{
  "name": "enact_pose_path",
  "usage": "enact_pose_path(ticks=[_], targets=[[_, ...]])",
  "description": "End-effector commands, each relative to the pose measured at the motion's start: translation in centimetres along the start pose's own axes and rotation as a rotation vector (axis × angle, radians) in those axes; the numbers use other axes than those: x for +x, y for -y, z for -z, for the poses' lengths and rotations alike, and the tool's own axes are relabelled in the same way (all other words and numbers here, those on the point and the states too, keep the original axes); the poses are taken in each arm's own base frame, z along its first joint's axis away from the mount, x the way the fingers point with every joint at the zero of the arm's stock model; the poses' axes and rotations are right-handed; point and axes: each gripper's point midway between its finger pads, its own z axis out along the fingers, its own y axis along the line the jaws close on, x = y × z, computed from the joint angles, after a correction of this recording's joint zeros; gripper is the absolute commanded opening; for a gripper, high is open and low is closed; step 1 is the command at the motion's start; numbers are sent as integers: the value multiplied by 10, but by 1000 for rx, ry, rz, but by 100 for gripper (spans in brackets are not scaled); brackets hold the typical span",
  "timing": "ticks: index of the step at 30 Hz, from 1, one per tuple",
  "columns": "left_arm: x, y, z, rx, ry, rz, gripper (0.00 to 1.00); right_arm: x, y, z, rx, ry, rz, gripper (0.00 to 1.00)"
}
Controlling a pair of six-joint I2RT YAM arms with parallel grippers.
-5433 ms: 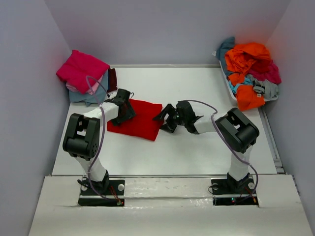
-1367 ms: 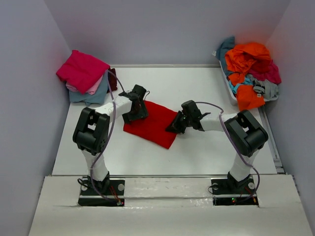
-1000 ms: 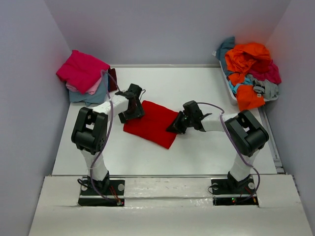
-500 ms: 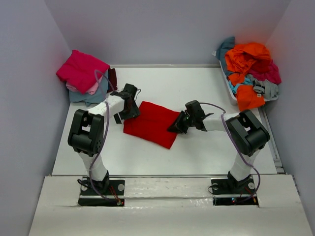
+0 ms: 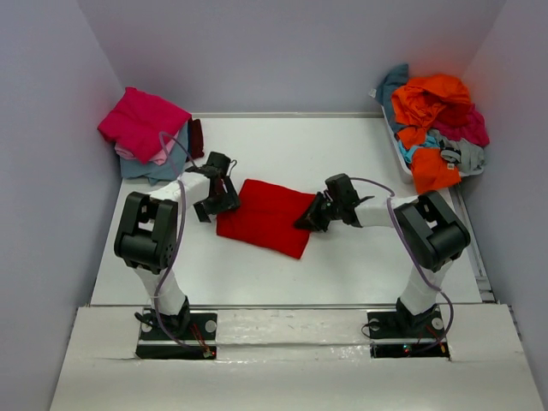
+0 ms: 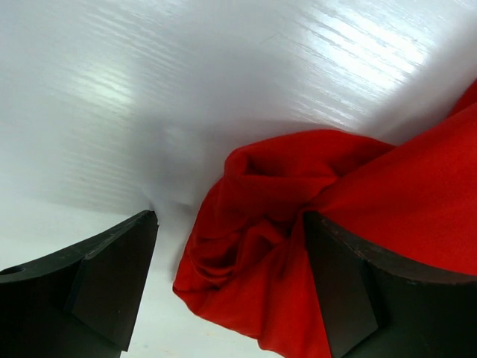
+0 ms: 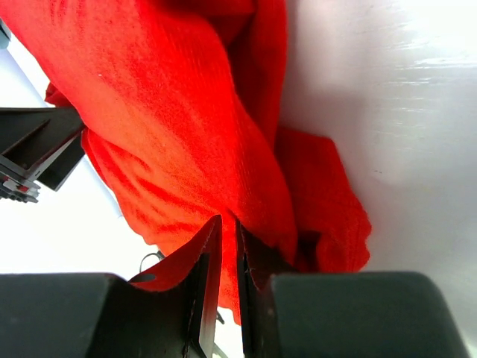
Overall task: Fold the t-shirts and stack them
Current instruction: Neatly place the folded tshirt to the corner
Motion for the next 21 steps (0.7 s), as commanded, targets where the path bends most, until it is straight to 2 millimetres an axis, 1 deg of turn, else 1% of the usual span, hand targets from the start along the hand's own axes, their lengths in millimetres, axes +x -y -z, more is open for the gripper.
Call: enact_pose_path(ticks=[1,2,5,6,8,10,11,13,14,17,18,19,20,21], targets=[[5,13,3,111,-26,-34,91,-3,27,5,90,14,3,20],[6,21,3,153,-31,-43,91,-4,25,4,86,13,7,20],[11,33,4,226,-54,-59,92,-4,24,4,82,13,13,20],[10,41,6,283,-61,-57,92,-4,23,4,82,11,14,20],[19,50,8,350,-99,-62,92,-4,23,2,78,1,21,20],[20,54,7,395,-102,-56,92,-4,23,0,80,-6,23,20],[24,59,10,435,-119,-63,92,-4,23,0,78,-7,24,20],[24,62,11,473,-115,-56,92,-2,28,0,103,-17,15,20],[23,62,10,476,-112,-55,92,-3,27,0,103,-15,16,20],[29,65,7,516,-139,-44,92,-2,26,0,101,-21,18,20],[34,64,6,525,-150,-45,92,-3,25,0,100,-20,18,20],[34,62,5,531,-155,-34,92,-3,25,0,101,-18,19,20],[39,64,4,551,-165,-34,92,-3,25,0,103,-18,20,20],[38,67,6,568,-163,-33,92,-3,25,0,103,-18,20,20]])
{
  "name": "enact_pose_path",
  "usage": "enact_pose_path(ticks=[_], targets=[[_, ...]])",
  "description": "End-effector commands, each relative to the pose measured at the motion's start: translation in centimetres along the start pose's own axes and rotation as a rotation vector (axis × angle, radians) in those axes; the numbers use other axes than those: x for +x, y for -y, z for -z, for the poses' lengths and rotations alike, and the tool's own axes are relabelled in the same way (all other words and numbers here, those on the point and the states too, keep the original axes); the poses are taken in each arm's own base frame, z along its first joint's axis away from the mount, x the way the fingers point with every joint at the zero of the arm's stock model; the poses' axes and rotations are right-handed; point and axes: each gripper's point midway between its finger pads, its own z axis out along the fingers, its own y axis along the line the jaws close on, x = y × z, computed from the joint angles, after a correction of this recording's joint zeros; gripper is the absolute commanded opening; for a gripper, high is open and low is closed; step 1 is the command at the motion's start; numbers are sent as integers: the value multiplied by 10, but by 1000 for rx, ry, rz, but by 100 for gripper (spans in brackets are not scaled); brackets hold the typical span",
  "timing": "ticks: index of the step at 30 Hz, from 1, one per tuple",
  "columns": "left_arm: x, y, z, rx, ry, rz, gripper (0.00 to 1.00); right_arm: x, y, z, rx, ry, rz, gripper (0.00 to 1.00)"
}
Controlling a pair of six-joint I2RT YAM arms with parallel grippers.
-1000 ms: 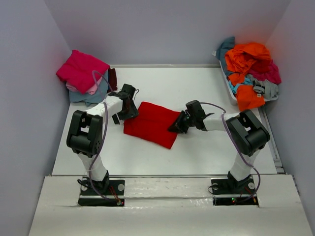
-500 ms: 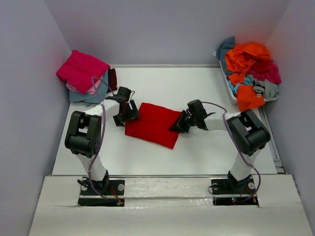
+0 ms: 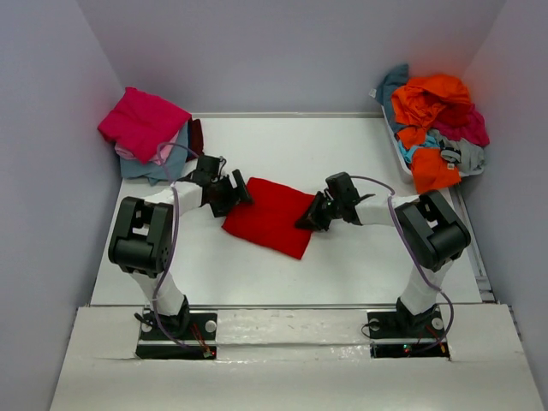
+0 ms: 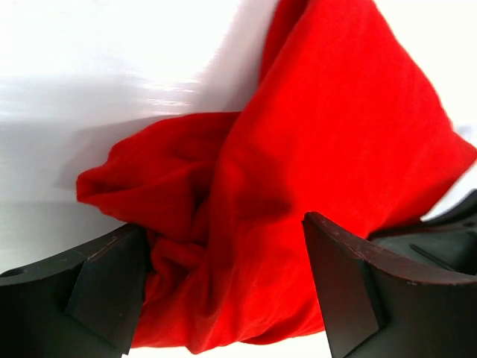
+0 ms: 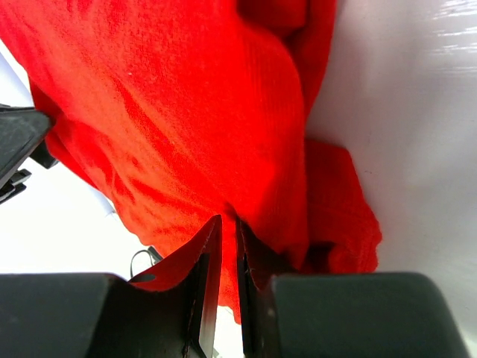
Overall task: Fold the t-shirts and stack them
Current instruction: Neatly place the folded tshirt to the corner
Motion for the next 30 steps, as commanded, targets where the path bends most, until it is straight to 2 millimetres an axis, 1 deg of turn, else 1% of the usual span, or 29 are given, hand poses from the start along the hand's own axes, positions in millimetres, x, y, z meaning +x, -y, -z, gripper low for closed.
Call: enact_pose_path(ticks=[1,3,4,7,8,10,14,18,23,26,27,28,29,30], targets=[[36,-9,-9,54,-112,26,92,-1,22,-3,87,-5,-10,20],[39,-2,-11,103,-125,33,92,-1,23,-4,89,-8,-10,20],[46,-3,-13,114,-145,43,92,-1,23,-4,89,-8,-10,20],[56,-2,-17,146,-187,68,92,-1,23,-4,89,-7,-11,20],[56,1,-18,168,-186,64,92,-1,23,-4,89,-9,-12,20],[57,1,-20,178,-191,65,92,-1,24,-4,91,-7,-12,20],[64,7,-21,222,-233,74,92,-2,23,-6,89,-9,-15,20],[74,6,-26,227,-273,80,91,-2,23,-6,88,-9,-16,20],[85,-3,-32,204,-318,105,88,-1,24,-5,87,-8,-18,20],[89,-8,-35,184,-326,116,80,0,25,-5,88,-8,-19,20],[89,-9,-36,182,-326,118,74,0,25,-5,89,-7,-20,20],[89,-10,-36,179,-327,119,58,1,27,-5,92,-10,-22,20],[90,-10,-36,179,-329,120,51,1,26,-5,90,-8,-21,20],[91,-10,-36,179,-334,122,33,1,26,-5,88,-8,-20,20]])
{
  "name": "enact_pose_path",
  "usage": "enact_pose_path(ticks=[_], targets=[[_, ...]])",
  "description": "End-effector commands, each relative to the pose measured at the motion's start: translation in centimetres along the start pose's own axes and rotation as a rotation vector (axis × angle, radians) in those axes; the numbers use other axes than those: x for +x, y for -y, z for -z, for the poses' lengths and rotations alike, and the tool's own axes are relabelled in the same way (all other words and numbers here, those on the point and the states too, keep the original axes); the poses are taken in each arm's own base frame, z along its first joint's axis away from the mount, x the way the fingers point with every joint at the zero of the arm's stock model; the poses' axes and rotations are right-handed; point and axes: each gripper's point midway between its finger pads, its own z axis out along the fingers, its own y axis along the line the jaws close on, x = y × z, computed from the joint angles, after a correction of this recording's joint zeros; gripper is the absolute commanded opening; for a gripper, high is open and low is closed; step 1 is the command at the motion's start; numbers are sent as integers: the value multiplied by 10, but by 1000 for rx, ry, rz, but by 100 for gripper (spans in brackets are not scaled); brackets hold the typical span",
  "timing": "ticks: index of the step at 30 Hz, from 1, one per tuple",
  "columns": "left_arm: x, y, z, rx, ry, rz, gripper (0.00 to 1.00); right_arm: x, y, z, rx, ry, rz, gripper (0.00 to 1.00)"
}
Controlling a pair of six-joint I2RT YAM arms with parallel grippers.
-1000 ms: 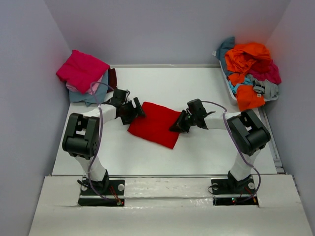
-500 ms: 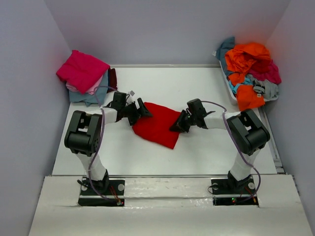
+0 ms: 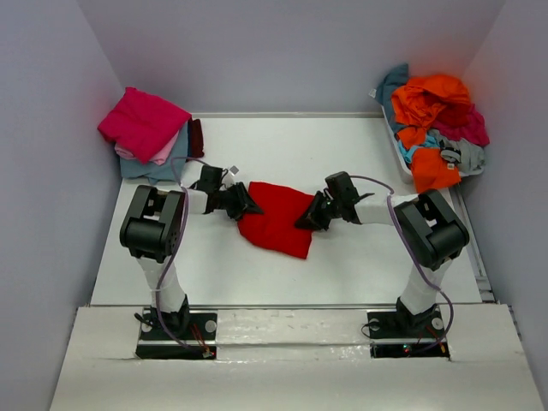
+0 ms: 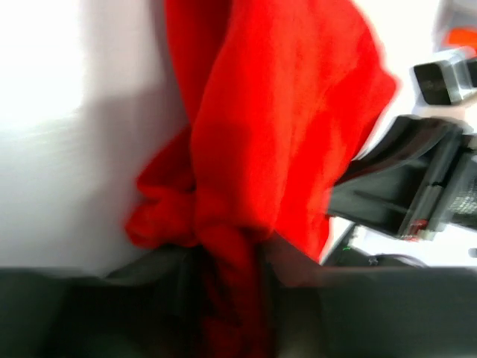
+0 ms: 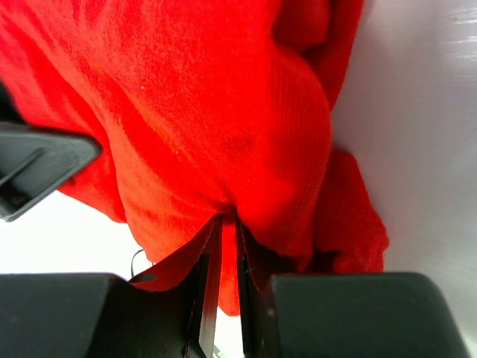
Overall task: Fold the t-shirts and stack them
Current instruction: Neatly place the folded tshirt to the corner
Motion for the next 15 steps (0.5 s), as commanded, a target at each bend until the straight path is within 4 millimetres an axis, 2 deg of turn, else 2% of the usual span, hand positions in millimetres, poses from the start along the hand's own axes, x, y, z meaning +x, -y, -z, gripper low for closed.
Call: enact_pose_path(ticks=[1,5,8,10,11,12,14,15], targets=[[49,-56,-6,-188,-129,117,26,2,26,-4,84,-3,-20,20],[49,-58,-6,-197,-131,117,7,1,25,-2,83,1,-15,20],[43,-54,-5,-193,-113,98,6,1,22,0,77,0,10,21],[35,-45,-3,-178,-91,67,5,-1,21,6,86,16,42,25],[30,-44,-1,-187,-73,55,6,-9,23,10,107,63,57,28],[23,-37,1,-181,-55,35,6,-12,15,23,106,100,79,40],[14,-28,4,-169,-29,8,6,-20,10,38,128,155,109,52],[6,-20,7,-160,-5,-15,6,-32,-6,54,121,227,149,56]])
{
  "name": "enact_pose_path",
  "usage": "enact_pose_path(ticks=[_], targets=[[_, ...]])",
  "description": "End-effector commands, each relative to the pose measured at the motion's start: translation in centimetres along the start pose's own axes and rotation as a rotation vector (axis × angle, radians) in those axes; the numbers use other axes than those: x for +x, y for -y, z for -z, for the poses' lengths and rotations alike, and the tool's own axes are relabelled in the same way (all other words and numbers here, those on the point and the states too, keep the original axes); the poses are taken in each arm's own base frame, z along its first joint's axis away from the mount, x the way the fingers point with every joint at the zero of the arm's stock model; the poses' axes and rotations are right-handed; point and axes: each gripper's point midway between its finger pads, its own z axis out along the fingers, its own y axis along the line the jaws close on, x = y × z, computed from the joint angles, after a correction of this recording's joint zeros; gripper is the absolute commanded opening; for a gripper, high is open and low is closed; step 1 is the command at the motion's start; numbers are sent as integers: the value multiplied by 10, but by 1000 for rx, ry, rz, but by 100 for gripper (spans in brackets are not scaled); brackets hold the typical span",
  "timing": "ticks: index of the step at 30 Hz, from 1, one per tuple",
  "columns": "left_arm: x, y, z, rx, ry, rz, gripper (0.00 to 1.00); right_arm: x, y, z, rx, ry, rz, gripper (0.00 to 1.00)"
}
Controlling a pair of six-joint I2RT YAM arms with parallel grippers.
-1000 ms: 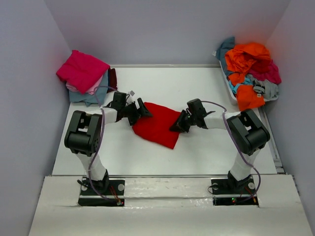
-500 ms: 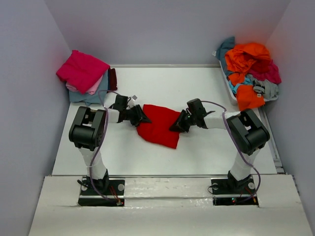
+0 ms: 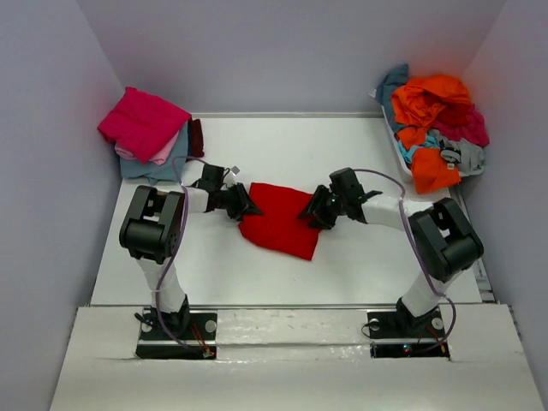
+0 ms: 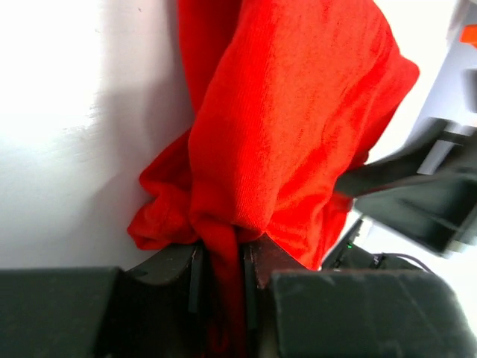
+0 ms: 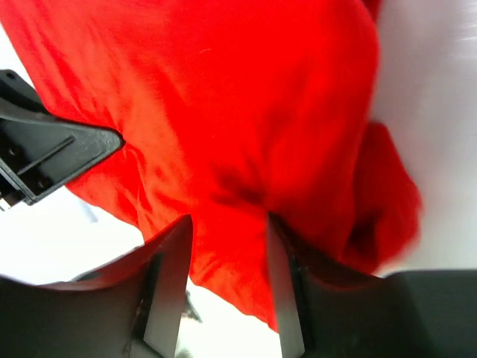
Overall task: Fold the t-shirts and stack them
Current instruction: Neatly place the folded tshirt to the corner
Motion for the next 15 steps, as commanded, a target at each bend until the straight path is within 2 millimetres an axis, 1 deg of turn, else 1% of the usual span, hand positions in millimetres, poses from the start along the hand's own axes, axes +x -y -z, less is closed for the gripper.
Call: enact_pose_path(ticks=[1,2,3,4,6,7,10,11,12,13,14,15], targets=[[-4,-11,9,-124,35,-50,6,-32,-7,48,106,201,117,61],[-9,-7,10,-122,52,-62,6,-36,-6,57,139,225,138,63],[-10,-5,13,-130,50,-63,6,-40,-12,66,139,248,150,64],[-17,4,16,-118,69,-83,6,-43,-23,83,131,279,163,65],[-23,9,19,-123,83,-98,6,-51,-34,100,127,329,194,67],[-28,16,22,-113,97,-120,6,-53,-45,112,100,355,206,69],[-36,27,28,-101,124,-152,6,-54,-53,127,87,380,230,69],[-39,31,30,-97,135,-163,6,-56,-55,134,87,401,237,70],[-41,35,33,-94,144,-172,6,-56,-54,137,93,409,239,70],[-48,45,38,-81,165,-205,6,-54,-50,138,102,403,239,70],[-52,51,41,-76,179,-214,6,-58,-49,141,116,428,238,70],[-57,52,44,-90,193,-239,6,-57,-44,140,127,429,242,70]])
